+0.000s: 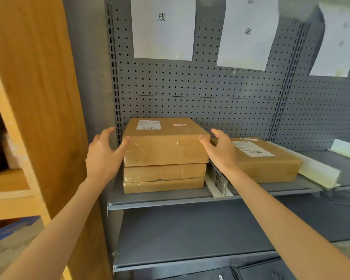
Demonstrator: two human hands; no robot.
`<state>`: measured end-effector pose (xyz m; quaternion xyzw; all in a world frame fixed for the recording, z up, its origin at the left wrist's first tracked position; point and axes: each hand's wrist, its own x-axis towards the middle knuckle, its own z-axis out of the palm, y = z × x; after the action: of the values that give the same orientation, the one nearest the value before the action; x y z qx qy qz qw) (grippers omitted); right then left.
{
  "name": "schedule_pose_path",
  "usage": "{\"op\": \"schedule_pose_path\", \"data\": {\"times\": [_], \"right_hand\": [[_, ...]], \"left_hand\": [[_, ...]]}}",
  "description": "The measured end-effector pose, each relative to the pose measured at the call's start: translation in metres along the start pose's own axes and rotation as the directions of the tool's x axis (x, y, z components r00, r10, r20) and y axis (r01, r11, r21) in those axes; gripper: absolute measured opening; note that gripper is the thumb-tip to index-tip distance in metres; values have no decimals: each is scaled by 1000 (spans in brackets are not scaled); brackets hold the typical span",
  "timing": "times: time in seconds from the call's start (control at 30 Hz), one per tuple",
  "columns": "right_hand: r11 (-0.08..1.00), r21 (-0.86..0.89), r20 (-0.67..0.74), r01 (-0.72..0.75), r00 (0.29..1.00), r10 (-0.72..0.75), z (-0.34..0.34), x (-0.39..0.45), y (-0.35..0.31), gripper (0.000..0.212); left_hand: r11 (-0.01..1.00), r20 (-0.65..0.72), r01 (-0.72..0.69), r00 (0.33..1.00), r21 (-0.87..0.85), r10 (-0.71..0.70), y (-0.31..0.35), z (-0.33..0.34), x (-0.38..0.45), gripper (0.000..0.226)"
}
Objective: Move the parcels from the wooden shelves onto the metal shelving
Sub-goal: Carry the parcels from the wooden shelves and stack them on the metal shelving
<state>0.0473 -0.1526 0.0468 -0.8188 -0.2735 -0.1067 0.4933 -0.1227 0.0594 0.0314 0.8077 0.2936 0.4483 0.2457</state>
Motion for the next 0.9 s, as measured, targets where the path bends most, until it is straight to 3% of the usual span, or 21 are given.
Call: {"op": "schedule_pose_path", "data": {"times": [0.2,0.37,0.67,0.9], "right_hand": [[920,-340,33,194,980,-195,-25,-55,-14,55],[831,-472,94,294,954,-284,-42,-118,-15,52],[802,-470,232,368,928,-290,-34,-255,-14,50],[793,-418,329,444,887,-323,1,-306,-49,49]], "left_hand": [[938,26,-232,972,257,233,14,-35,-45,51],[885,87,-299,954,358,287,16,-68,-107,43],[844,180,-229,971,485,160,-13,-144,-230,36],[812,168,-146,984,565,60,-47,-216,-268,36]]}}
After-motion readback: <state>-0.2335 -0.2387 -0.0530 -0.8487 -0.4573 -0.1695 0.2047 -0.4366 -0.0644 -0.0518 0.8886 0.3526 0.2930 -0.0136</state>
